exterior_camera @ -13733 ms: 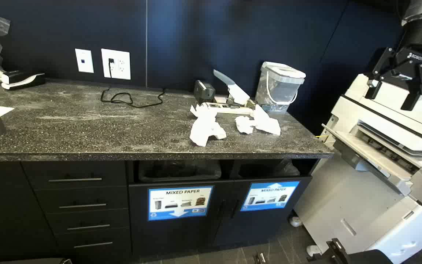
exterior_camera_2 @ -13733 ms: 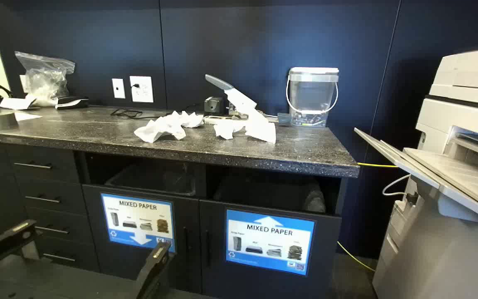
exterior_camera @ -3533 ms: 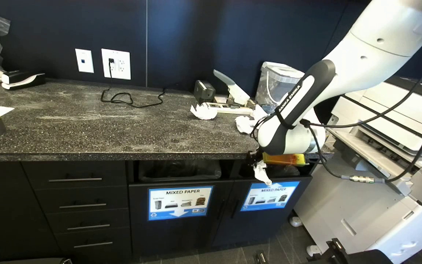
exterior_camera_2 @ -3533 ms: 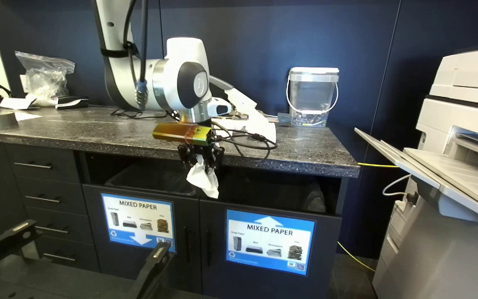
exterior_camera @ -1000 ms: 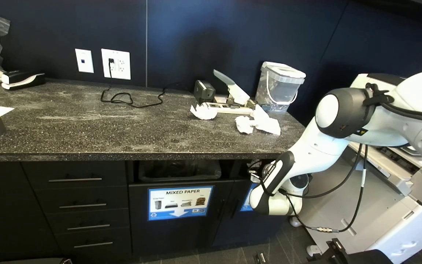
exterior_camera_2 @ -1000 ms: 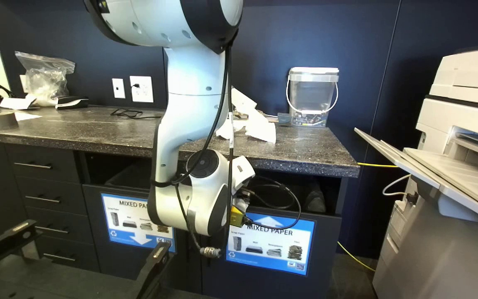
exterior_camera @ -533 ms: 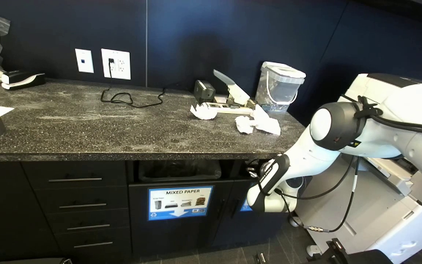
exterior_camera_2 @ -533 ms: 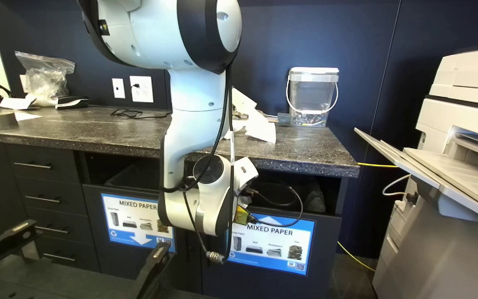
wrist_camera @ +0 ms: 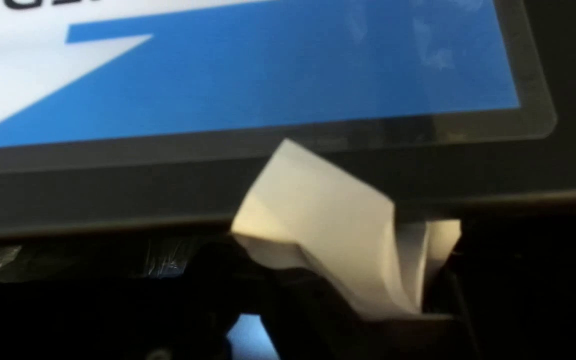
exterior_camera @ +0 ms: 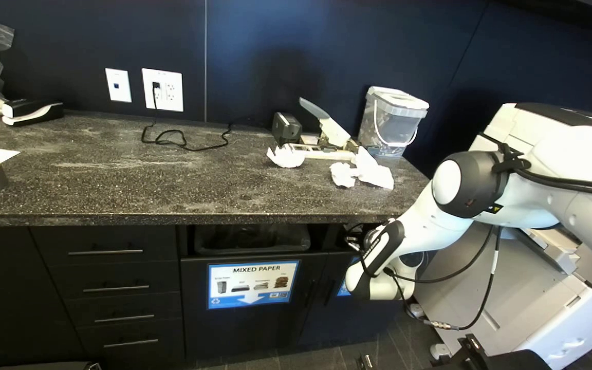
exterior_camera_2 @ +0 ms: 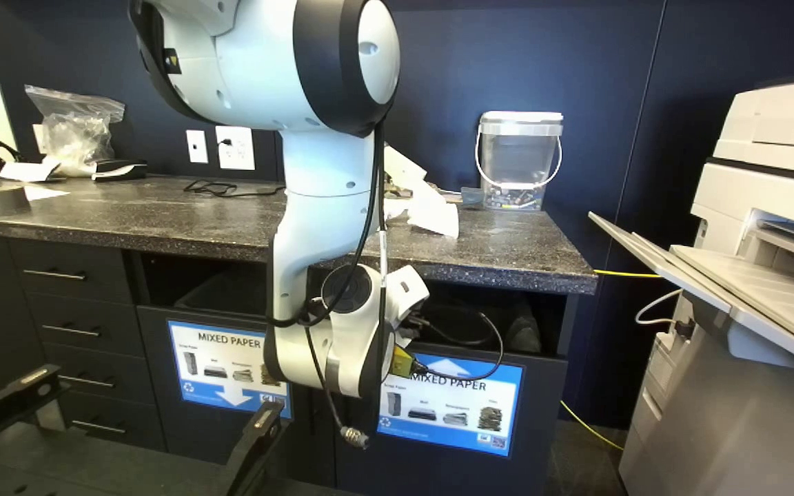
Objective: Pick up the papers from the counter and throw them in the bin
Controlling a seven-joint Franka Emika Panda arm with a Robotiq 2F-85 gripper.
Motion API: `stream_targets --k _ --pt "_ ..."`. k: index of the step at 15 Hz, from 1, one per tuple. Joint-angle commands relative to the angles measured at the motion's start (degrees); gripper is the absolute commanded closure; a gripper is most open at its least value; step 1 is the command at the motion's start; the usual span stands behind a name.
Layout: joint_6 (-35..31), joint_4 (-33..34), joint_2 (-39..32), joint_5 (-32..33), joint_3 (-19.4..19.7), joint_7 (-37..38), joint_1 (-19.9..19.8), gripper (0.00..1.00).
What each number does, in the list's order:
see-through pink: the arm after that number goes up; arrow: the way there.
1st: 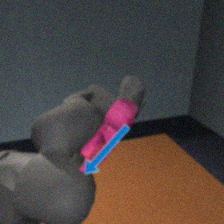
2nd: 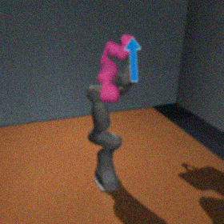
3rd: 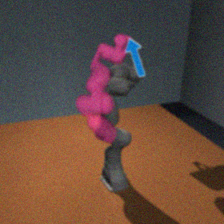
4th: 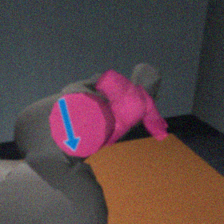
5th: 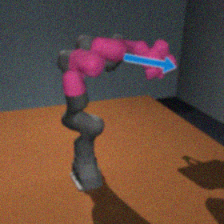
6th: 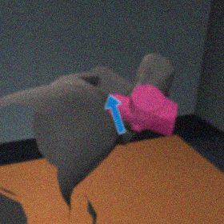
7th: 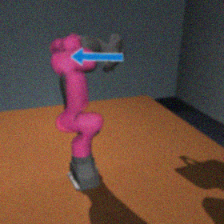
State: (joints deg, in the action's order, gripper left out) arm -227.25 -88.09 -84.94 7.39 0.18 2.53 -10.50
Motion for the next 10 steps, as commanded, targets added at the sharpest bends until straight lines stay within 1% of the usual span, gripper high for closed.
stream_targets --k 1,2,6,7,10 --pt "0.14 1.85 -0.19 0.88 0.52 0.27 0.52 0.40" --pt "0.10 1.90 -0.21 0.70 0.59 0.17 0.56 0.31" --pt "-0.27 2.13 -0.27 -0.15 1.20 -0.56 0.98 0.01" --pt "-0.38 2.13 -0.27 -0.41 1.38 -0.76 1.14 0.00" --pt "0.18 1.85 0.05 -1.88 2.15 -1.46 1.74 0.00"
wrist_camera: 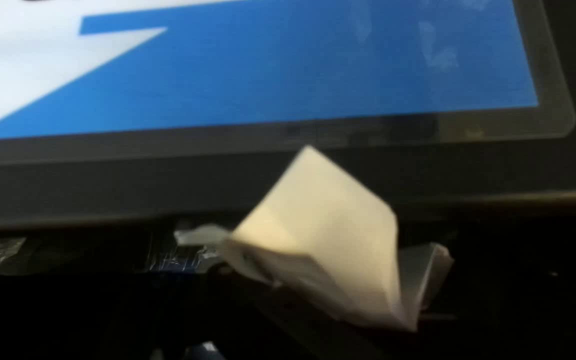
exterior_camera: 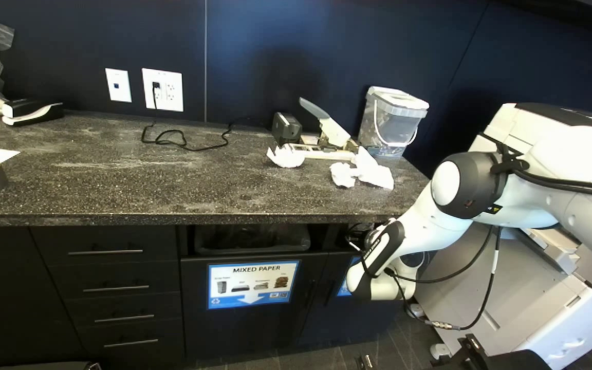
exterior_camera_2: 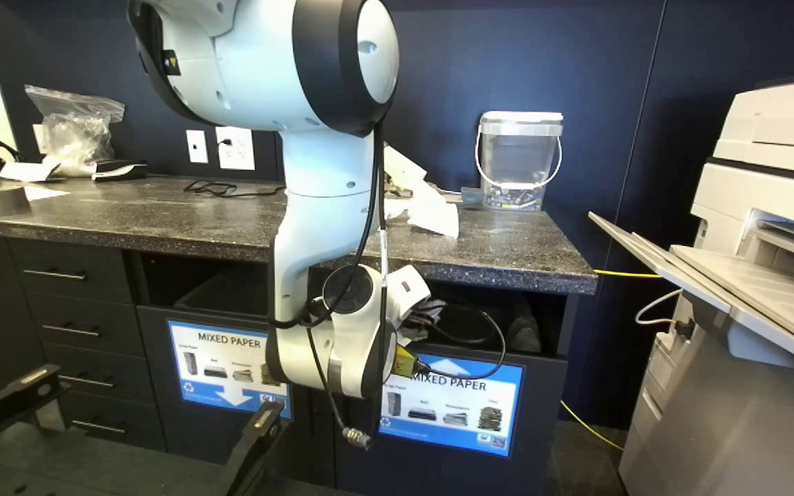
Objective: Pick up the papers from the counter and throw them in the bin
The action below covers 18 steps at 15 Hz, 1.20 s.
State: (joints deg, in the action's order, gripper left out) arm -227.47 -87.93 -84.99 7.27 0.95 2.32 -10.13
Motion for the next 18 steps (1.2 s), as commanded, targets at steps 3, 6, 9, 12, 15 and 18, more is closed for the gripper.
stream_targets --k 3,6,9,12,15,18 --pt "0.28 0.52 1.32 -1.73 2.42 -2.22 1.85 0.00" --pt "-0.79 -0.65 2.49 -1.47 3.26 -3.07 2.11 0.00" --pt "-2.84 -1.10 3.34 -2.52 4.14 -4.41 2.86 0.00" --pt "-2.15 -1.60 4.51 -2.97 4.39 -5.20 3.40 0.00" --pt "0.22 -4.37 6.57 -1.65 4.31 -4.59 3.19 0.00" --pt "5.38 -10.51 11.30 -1.41 4.83 -4.99 3.61 0.00"
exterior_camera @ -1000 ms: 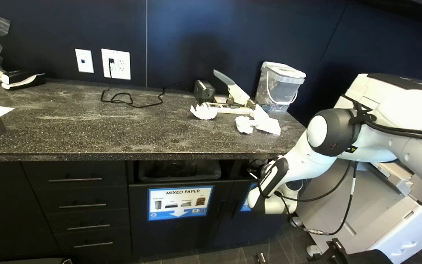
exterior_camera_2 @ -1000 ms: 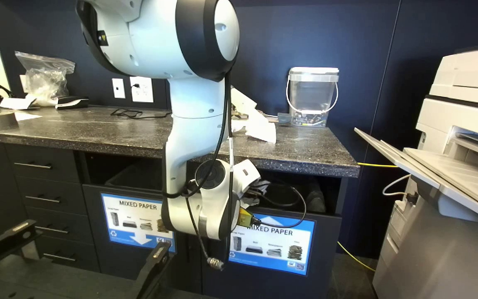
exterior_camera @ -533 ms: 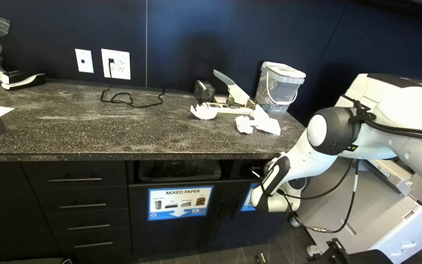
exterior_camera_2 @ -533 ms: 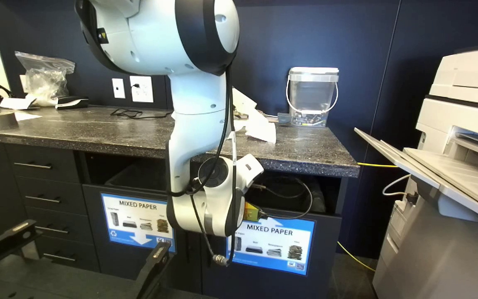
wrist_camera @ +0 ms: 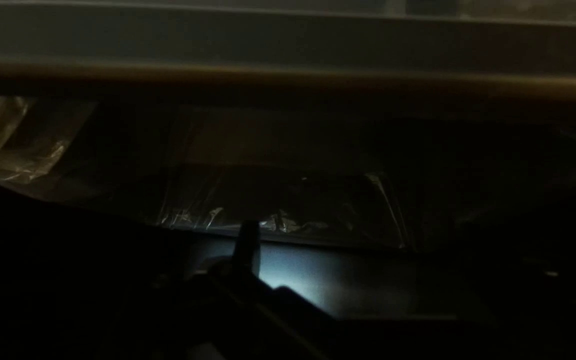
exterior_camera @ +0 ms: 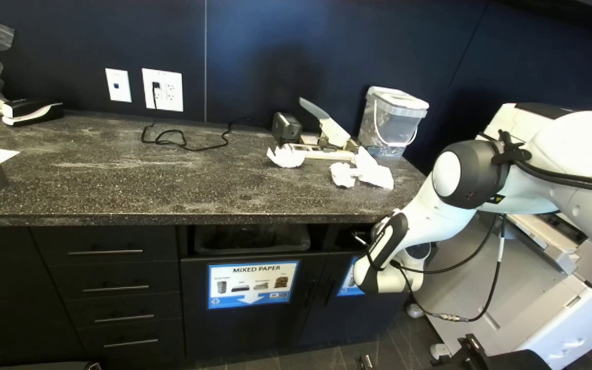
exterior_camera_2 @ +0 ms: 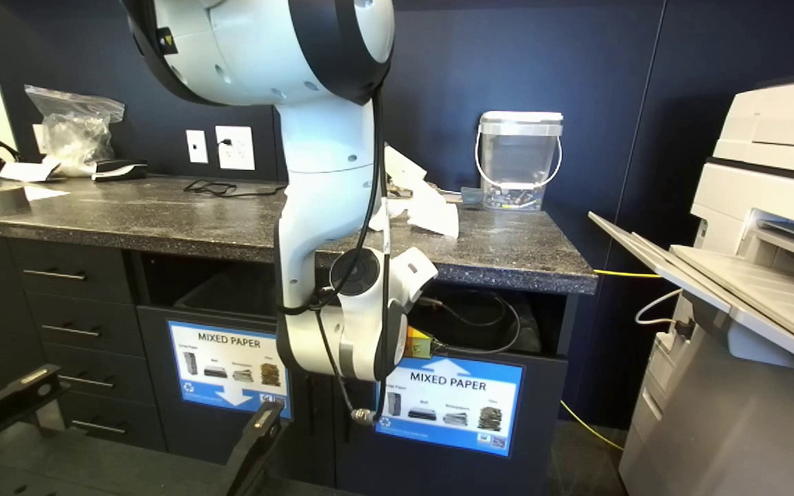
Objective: Pick up the papers from the counter and throw them in the bin
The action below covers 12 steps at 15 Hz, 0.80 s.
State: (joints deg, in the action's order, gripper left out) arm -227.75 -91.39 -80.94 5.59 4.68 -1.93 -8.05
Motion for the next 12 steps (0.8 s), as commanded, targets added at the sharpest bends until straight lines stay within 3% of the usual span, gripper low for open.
stream_targets --k 1,12 --pt "8.17 -9.27 9.07 0.09 1.25 -0.91 1.67 0.00" --pt "38.67 -28.26 30.95 0.87 1.42 -3.62 2.41 0.00"
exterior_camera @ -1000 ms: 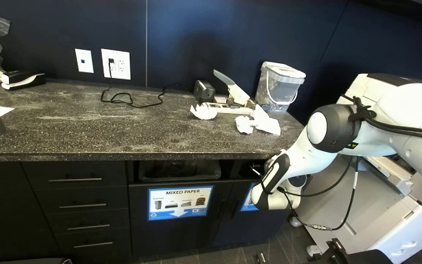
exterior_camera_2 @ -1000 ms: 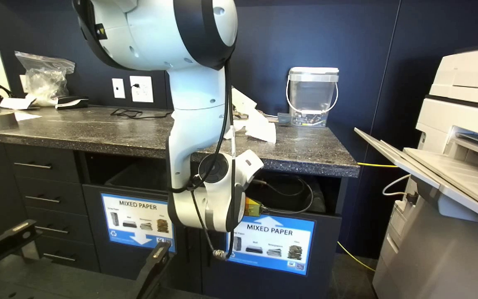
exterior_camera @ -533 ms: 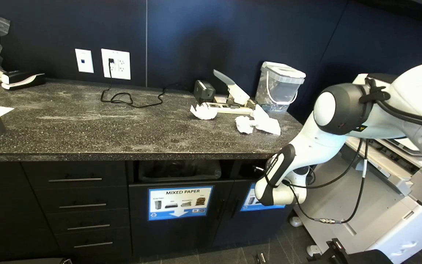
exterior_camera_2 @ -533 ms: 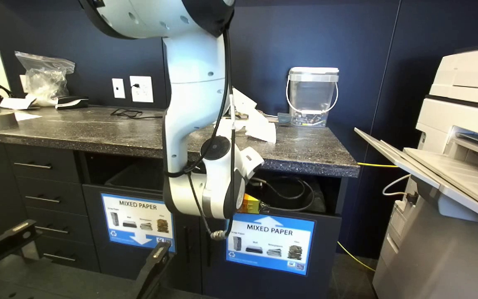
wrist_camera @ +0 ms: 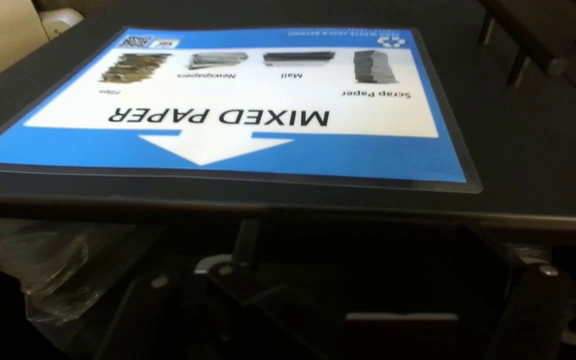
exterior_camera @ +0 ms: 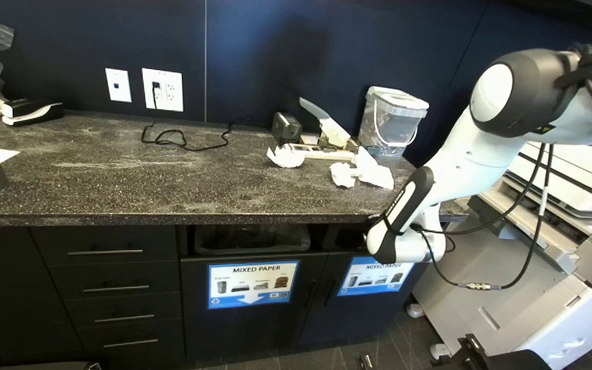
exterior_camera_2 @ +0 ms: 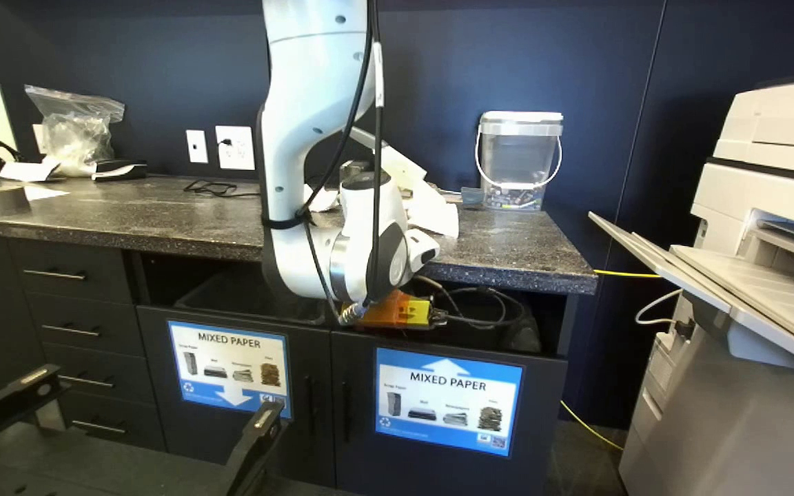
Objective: Pick up the papers from the counter and throw them in the bin
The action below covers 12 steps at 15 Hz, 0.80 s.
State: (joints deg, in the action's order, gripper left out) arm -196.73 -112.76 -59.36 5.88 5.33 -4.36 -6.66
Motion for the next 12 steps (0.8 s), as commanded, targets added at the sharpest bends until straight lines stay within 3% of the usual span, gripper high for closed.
stream_targets --k 1,6,8,12 --pt "10.59 -7.95 11.76 1.05 0.22 -1.65 0.39 0.00" --pt "29.00 -10.37 23.89 2.45 -2.17 -5.82 -2.03 0.00" --pt "38.20 -9.22 28.58 2.00 -3.46 -8.72 -3.36 0.00" --pt "50.32 -4.84 35.09 -0.40 -5.21 -13.00 -3.83 0.00"
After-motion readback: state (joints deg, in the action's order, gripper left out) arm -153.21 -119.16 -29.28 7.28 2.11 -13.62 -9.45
